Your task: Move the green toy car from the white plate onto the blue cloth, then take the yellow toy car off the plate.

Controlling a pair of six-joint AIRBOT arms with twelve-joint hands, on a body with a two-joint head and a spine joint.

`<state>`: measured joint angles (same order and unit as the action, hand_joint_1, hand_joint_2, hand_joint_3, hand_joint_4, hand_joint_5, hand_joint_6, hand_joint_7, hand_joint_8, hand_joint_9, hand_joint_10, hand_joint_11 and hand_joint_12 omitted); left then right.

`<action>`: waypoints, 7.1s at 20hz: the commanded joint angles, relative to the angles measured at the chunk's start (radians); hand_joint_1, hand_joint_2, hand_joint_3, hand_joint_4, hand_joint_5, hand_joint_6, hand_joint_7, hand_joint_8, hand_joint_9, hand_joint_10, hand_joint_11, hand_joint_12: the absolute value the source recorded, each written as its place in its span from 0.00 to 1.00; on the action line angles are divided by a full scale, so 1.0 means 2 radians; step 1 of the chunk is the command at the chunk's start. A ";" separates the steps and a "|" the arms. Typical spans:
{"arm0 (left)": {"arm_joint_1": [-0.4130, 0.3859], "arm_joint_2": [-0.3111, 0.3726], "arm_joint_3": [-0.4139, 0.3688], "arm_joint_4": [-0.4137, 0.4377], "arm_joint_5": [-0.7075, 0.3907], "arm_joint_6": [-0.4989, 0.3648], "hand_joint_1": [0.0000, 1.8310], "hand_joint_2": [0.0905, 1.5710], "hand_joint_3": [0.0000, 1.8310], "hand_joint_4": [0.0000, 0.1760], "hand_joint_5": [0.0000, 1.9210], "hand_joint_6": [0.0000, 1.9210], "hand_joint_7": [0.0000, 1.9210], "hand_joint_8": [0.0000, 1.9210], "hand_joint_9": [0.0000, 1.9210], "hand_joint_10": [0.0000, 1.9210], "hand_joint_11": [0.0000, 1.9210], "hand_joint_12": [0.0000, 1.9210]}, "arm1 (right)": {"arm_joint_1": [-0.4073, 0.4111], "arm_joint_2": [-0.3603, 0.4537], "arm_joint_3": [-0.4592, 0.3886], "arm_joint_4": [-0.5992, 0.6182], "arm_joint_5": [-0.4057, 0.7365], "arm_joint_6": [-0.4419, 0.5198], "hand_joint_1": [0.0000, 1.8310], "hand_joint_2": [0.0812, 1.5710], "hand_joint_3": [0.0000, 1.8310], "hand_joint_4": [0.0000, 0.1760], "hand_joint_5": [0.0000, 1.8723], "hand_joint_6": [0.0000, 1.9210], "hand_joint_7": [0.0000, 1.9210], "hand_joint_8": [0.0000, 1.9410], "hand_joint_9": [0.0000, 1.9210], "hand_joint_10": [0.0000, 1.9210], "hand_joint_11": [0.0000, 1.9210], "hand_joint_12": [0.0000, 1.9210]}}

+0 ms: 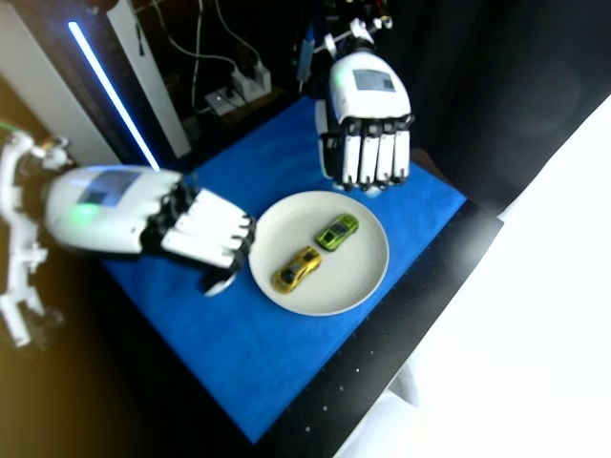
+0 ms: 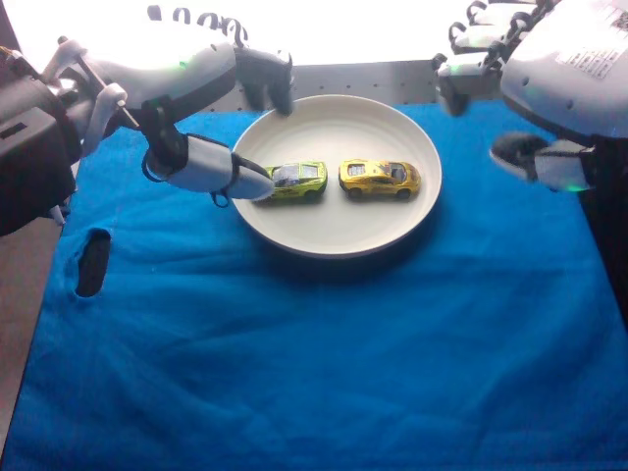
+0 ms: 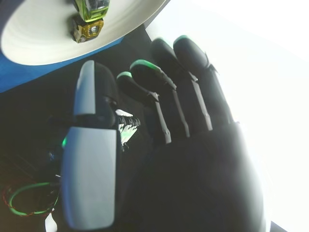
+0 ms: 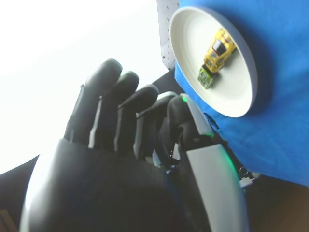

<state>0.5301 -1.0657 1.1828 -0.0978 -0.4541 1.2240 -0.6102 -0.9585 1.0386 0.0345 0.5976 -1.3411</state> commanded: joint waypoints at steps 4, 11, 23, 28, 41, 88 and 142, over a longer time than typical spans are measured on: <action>-0.002 0.000 0.003 0.001 -0.051 0.001 0.48 0.63 0.00 0.05 0.32 0.08 0.30 0.04 0.14 0.41 0.00 0.87 | 0.004 -0.001 0.000 0.000 0.063 -0.003 0.68 0.58 0.03 0.00 0.38 0.18 0.32 0.38 0.26 0.60 0.16 0.88; -0.044 -0.046 0.051 0.017 0.019 0.007 0.48 0.61 0.00 0.01 0.34 0.04 0.33 0.02 0.14 0.43 0.00 0.85 | 0.004 -0.005 0.004 0.001 0.063 -0.003 0.67 0.61 0.01 0.00 0.39 0.23 0.32 0.52 0.27 0.71 0.18 0.96; -0.066 -0.098 0.094 0.016 0.085 0.053 0.50 0.54 0.00 0.00 0.36 0.01 0.33 0.00 0.24 0.23 0.04 0.78 | -0.002 -0.008 0.008 0.003 0.063 -0.003 0.64 0.66 0.00 0.00 0.33 0.23 0.30 0.44 0.25 0.65 0.16 0.95; -0.063 -0.116 0.112 0.009 0.094 0.053 0.51 0.58 0.00 0.00 0.38 0.00 0.36 0.01 0.30 0.21 0.11 0.76 | -0.003 -0.008 0.008 0.003 0.063 -0.003 0.67 0.65 0.00 0.00 0.35 0.21 0.31 0.43 0.24 0.65 0.15 0.95; -0.043 -0.129 0.132 -0.015 0.104 0.053 0.53 0.59 0.00 0.00 0.40 0.00 0.39 0.17 0.31 0.42 0.19 0.80 | -0.003 -0.007 0.008 0.004 0.063 -0.003 0.66 0.64 0.00 0.00 0.35 0.25 0.30 0.49 0.24 0.70 0.18 0.97; 0.027 0.064 -0.102 0.020 -0.077 0.055 0.69 0.73 0.00 0.00 0.42 0.58 0.49 0.65 0.42 0.76 0.29 0.97 | -0.012 0.004 0.010 0.029 0.068 -0.003 0.70 0.64 0.00 0.00 0.39 0.19 0.38 0.33 0.31 0.55 0.20 0.87; 0.142 0.125 -0.165 -0.105 -0.297 0.090 0.36 0.72 0.00 0.00 0.41 0.04 0.35 0.23 0.24 0.45 0.07 0.78 | 0.066 -0.155 0.140 0.044 -0.043 -0.003 0.44 0.61 0.00 0.00 0.33 0.00 0.40 0.56 0.38 0.83 0.38 1.00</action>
<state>0.8257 -0.8085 0.8516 -0.3225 -0.9241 1.4010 -0.4969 -1.2694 1.3151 0.1291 0.4053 -1.3426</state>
